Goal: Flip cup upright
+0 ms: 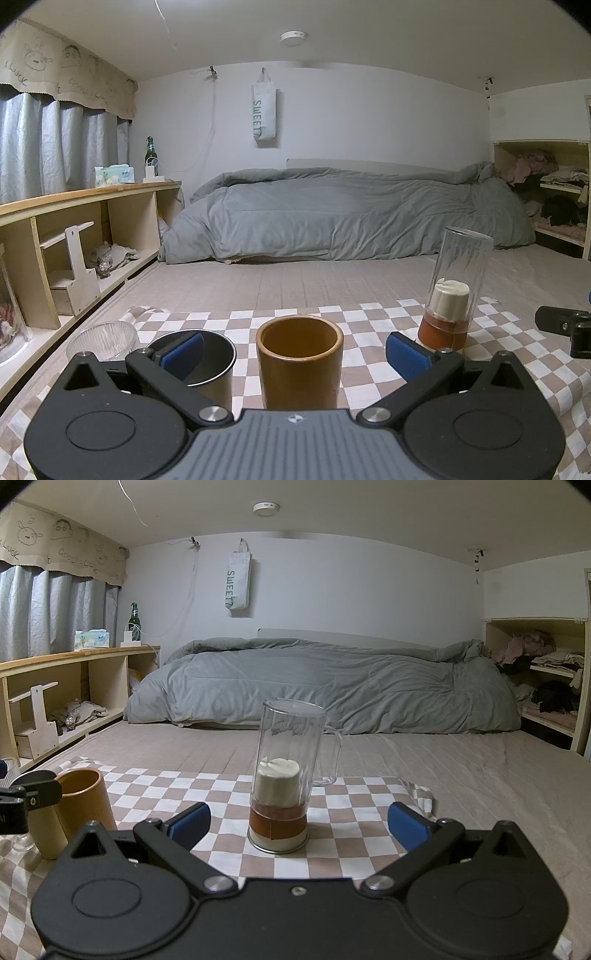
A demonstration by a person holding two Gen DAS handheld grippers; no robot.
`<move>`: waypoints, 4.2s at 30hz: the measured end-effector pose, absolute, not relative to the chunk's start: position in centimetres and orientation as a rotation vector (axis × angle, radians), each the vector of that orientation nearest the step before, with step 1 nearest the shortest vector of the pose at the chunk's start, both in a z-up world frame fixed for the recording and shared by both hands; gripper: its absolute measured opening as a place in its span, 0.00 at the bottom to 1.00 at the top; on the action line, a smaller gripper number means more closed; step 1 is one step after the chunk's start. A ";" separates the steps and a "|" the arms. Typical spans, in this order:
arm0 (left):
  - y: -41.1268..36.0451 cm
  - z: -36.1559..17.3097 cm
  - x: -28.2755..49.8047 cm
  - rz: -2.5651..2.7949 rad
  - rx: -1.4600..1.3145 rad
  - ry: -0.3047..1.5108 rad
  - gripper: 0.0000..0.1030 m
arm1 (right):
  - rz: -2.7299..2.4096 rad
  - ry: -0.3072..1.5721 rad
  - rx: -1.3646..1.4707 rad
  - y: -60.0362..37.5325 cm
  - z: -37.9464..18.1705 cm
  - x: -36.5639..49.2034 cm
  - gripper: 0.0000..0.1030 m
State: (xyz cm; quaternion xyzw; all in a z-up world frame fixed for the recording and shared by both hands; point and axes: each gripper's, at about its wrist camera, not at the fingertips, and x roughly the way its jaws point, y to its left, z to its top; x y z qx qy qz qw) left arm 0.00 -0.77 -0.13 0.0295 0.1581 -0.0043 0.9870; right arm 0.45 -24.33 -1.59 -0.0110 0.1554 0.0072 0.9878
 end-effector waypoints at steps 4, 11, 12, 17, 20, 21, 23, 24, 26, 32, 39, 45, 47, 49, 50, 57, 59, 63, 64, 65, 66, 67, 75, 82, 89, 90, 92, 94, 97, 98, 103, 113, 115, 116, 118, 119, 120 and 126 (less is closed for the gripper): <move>-0.4 -0.1 0.0 -0.008 0.050 0.320 1.00 | 0.013 0.312 -0.022 -24.3 -1.6 0.4 1.00; -0.2 -0.1 0.0 -0.010 0.051 0.320 1.00 | 0.016 0.311 -0.023 -24.3 -1.7 0.4 1.00; -0.2 -0.1 0.0 -0.010 0.051 0.320 1.00 | 0.015 0.311 -0.024 -24.3 -1.7 0.4 1.00; -0.3 -0.1 0.0 -0.009 0.050 0.320 1.00 | 0.015 0.311 -0.024 -24.3 -1.7 0.4 1.00; -0.3 -0.1 0.0 -0.009 0.051 0.321 1.00 | 0.015 0.311 -0.024 -24.3 -1.7 0.4 1.00; -0.2 -0.1 0.0 -0.010 0.050 0.322 1.00 | 0.016 0.311 -0.024 -24.3 -1.7 0.4 1.00; -0.3 -0.1 0.0 -0.010 0.051 0.321 1.00 | 0.016 0.311 -0.026 -24.2 -1.7 0.3 1.00; -0.3 -0.1 0.0 -0.009 0.050 0.320 1.00 | 0.016 0.312 -0.026 -24.2 -1.7 0.3 1.00; -0.3 -0.1 0.0 -0.010 0.050 0.320 1.00 | 0.016 0.311 -0.025 -24.2 -1.7 0.3 1.00; -0.2 -0.2 0.0 -0.010 0.050 0.322 1.00 | 0.017 0.313 -0.025 -24.2 -1.8 0.3 1.00; -0.5 -0.4 0.0 -0.015 0.048 0.326 1.00 | 0.022 0.318 -0.030 -24.0 -2.0 0.5 1.00; -0.5 -0.5 0.1 -0.012 0.047 0.328 1.00 | 0.022 0.319 -0.028 -24.0 -2.0 0.5 1.00; -0.5 -0.5 0.1 -0.013 0.047 0.328 1.00 | 0.023 0.320 -0.029 -24.0 -2.0 0.5 1.00; -0.5 -0.6 0.2 -0.012 0.046 0.328 1.00 | 0.023 0.321 -0.032 -24.1 -2.0 0.6 1.00; -0.4 -0.5 0.2 -0.013 0.046 0.329 1.00 | 0.023 0.321 -0.031 -24.1 -2.0 0.6 1.00; -0.4 -0.5 0.2 -0.010 0.050 0.333 1.00 | 0.023 0.320 -0.031 -24.1 -2.0 0.6 1.00; -0.5 -0.5 0.2 -0.015 0.049 0.332 1.00 | 0.023 0.320 -0.031 -24.1 -1.9 0.6 1.00; -0.5 -0.4 0.2 -0.017 0.048 0.334 1.00 | 0.018 0.309 -0.031 -24.0 -1.7 0.8 1.00; -0.5 -0.4 0.2 -0.020 0.047 0.335 1.00 | 0.015 0.304 -0.031 -24.0 -1.5 0.9 1.00; -0.5 -0.4 0.2 -0.023 0.047 0.336 1.00 | 0.015 0.295 -0.030 -24.1 -1.2 1.0 1.00; -0.6 -0.4 0.3 -0.025 0.047 0.336 1.00 | 0.017 0.285 -0.032 -24.1 -0.8 1.4 1.00; -0.6 -0.4 0.3 -0.028 0.047 0.336 1.00 | 0.015 0.279 -0.034 -24.1 -0.5 1.7 1.00; -1.0 -0.6 0.5 -0.062 0.048 0.332 1.00 | -0.034 0.277 -0.044 -24.8 0.9 7.3 1.00; -1.0 -1.1 1.1 -0.074 0.053 0.338 1.00 | 0.021 0.335 0.041 -26.0 0.7 12.9 1.00; -1.1 -1.5 1.3 -0.082 0.053 0.339 1.00 | 0.031 0.360 0.018 -24.7 0.6 15.4 1.00; -1.1 -1.5 1.3 -0.082 0.053 0.340 1.00 | 0.031 0.364 0.019 -24.5 0.7 15.7 0.99; -1.1 -1.5 1.4 -0.085 0.054 0.340 1.00 | 0.028 0.373 0.027 -24.2 0.8 16.3 0.94; -1.2 -1.6 1.4 -0.088 0.055 0.339 1.00 | 0.040 0.391 0.024 -24.0 0.8 16.9 0.83; -1.3 -1.7 1.3 -0.093 0.055 0.336 1.00 | 0.043 0.411 0.009 -23.8 0.8 17.4 0.72; -1.2 -1.7 1.4 -0.094 0.054 0.335 1.00 | 0.046 0.412 0.014 -23.9 0.8 17.4 0.71; -1.1 -1.7 1.3 -0.096 0.047 0.333 1.00 | 0.050 0.404 0.040 -24.5 1.3 17.2 0.71; -1.0 -1.5 1.0 -0.104 0.040 0.324 1.00 | 0.075 0.265 0.052 -24.4 4.5 13.6 0.71; -0.9 -1.3 0.9 -0.103 0.036 0.319 1.00 | 0.112 0.232 0.059 -24.3 5.1 12.0 0.71; -0.8 -1.2 0.9 -0.102 0.034 0.317 1.00 | 0.130 0.217 0.064 -24.3 5.4 11.2 0.71; -0.6 -1.1 0.8 -0.099 0.028 0.310 1.00 | 0.174 0.195 0.063 -24.1 5.8 9.7 0.71; -0.5 -1.0 0.7 -0.097 0.027 0.309 1.00 | 0.198 0.190 0.064 -24.0 6.0 9.3 0.70; -0.4 -1.0 0.7 -0.096 0.027 0.309 1.00 | 0.223 0.188 0.069 -23.8 5.9 8.8 0.70; -0.6 -1.2 0.8 -0.112 0.040 0.320 1.00 | 0.318 0.235 0.068 -21.6 4.3 8.9 0.70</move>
